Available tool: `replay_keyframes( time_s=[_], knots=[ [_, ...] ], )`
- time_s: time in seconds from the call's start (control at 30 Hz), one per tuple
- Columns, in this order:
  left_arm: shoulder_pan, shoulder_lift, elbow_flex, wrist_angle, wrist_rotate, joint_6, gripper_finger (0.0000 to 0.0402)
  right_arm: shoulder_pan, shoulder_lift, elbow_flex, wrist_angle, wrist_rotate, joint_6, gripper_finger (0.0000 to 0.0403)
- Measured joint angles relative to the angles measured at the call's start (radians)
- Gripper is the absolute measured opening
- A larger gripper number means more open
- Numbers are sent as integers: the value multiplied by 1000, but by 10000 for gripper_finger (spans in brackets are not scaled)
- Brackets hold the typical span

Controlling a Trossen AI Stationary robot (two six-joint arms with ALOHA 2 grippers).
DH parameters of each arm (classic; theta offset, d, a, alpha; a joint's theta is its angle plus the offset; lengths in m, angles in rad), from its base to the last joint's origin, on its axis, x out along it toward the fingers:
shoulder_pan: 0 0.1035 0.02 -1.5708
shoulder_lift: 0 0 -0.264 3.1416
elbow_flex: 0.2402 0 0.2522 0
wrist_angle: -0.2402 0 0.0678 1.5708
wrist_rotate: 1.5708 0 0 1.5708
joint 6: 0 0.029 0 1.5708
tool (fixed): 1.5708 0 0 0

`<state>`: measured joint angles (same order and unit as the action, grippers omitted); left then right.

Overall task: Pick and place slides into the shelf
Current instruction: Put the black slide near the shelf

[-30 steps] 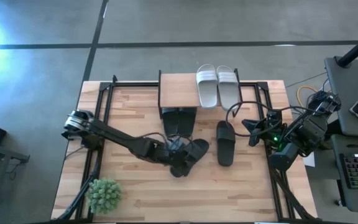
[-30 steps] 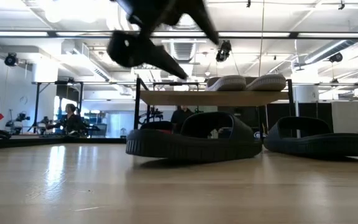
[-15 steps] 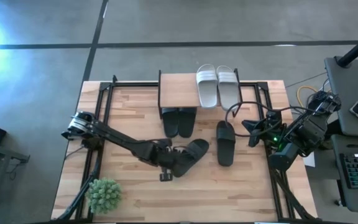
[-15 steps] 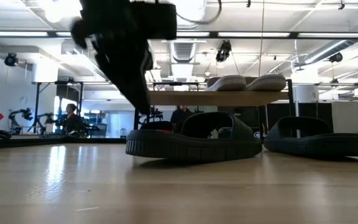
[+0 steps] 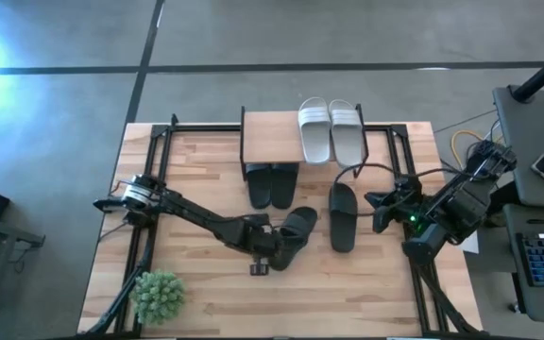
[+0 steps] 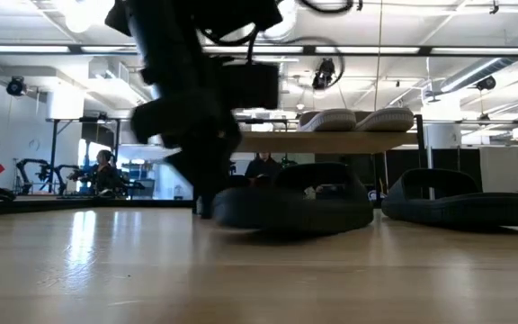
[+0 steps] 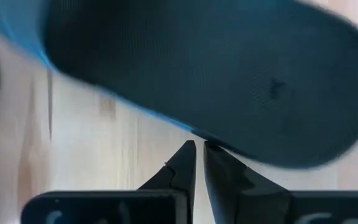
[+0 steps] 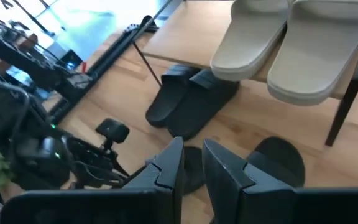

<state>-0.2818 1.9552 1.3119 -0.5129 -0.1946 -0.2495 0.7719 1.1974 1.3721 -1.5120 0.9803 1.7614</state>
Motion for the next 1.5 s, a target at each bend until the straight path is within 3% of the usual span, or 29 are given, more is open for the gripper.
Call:
replay_keyframes(
  time_s=[0.5, 0.67, 0.8, 1.03, 1.17, 1.33, 1.5],
  knots=[
    [164, 50, 23, 186, -7, 24, 17, 0, 190, 2, 65, -238, -8, 52],
    [184, 56, 32, 273, -5, 29, 17, 0, 229, 14, 77, -267, -8, 52],
    [188, 51, 31, 250, -4, 23, 17, 15, 229, 16, 82, -359, -8, 52],
    [109, -20, 7, 124, 59, 21, 17, 81, 231, -4, 137, -549, 96, 52],
    [38, -7, -11, 177, 150, 19, 17, 90, 239, -29, 188, -542, 156, 52],
    [-23, 24, -6, 268, 156, 4, 17, 90, 268, -43, 187, -540, 196, 52],
    [-14, 67, -7, 329, 136, -6, 17, 86, 292, -41, 188, -539, 206, 52]
  ],
)
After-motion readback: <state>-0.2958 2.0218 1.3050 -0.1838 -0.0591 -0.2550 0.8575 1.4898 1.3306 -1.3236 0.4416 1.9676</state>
